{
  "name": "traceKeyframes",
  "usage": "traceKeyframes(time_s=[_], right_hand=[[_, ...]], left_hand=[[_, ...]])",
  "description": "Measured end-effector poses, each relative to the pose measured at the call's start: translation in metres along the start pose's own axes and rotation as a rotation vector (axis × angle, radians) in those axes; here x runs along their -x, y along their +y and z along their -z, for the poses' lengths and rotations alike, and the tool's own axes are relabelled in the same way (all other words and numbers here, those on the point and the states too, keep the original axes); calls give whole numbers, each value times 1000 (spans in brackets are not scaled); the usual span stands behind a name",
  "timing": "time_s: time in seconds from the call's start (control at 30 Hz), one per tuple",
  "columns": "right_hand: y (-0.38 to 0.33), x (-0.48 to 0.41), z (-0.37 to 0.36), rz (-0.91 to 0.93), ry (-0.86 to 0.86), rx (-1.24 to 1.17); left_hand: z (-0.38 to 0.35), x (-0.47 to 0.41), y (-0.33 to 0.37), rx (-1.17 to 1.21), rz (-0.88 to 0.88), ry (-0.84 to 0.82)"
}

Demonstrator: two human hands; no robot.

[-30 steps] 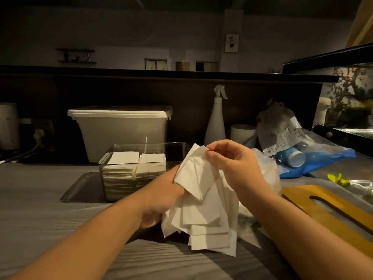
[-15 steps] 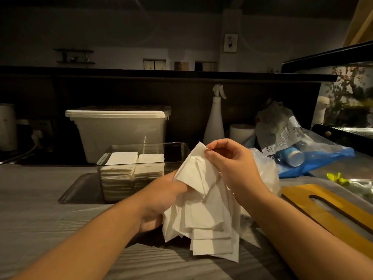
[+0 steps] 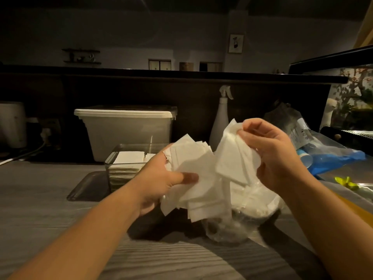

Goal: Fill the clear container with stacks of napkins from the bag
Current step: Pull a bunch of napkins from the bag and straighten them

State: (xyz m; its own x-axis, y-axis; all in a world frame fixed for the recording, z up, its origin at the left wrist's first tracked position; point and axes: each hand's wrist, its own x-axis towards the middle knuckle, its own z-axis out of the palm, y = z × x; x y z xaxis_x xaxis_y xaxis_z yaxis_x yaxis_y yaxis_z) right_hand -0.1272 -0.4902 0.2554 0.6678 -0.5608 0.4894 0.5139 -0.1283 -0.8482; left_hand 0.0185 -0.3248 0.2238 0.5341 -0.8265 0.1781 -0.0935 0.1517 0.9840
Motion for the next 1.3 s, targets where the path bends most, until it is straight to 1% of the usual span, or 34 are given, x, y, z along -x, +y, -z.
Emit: traceKeyframes(time_s=[0.07,0.13,0.23,0.3,0.43,0.57,0.77,0.8,0.87,0.97,1.1,1.23,1.3], right_hand=[[3,5,-6,-35,-185,96],[13,10,-15,21,-266,318],[27,15,-25,183,-217,725],[30,19,-29,287,-171,887],[33,21,-33,379,-129,917],[33,19,-36,364,-113,887],[46,15,-36,364,-101,917],[48,14,-36,373,-91,917],[49,13,-36,384,-70,912],[48,14,-38,366,-57,953],[47,16,-36,280,-123,943],[48,19,-32,382,-111,1007],[45,20,-31,412,-125,999]], left_hand=[[1,-2,-2,-74,13,36],[2,-4,-5,-150,31,43],[1,-4,-9,-184,25,-4],[-2,-4,-10,-169,22,-22],[-6,-5,-11,-159,56,-37],[-7,-1,-11,-139,63,-31],[-5,2,-9,64,128,-70],[-5,2,-8,56,120,-100],[-6,1,-9,-35,77,-128],[-8,-3,-13,-111,57,-44],[-8,-2,-14,-246,2,-29],[-8,-4,-15,-291,-19,-23],[-7,-5,-15,-269,-10,-19]])
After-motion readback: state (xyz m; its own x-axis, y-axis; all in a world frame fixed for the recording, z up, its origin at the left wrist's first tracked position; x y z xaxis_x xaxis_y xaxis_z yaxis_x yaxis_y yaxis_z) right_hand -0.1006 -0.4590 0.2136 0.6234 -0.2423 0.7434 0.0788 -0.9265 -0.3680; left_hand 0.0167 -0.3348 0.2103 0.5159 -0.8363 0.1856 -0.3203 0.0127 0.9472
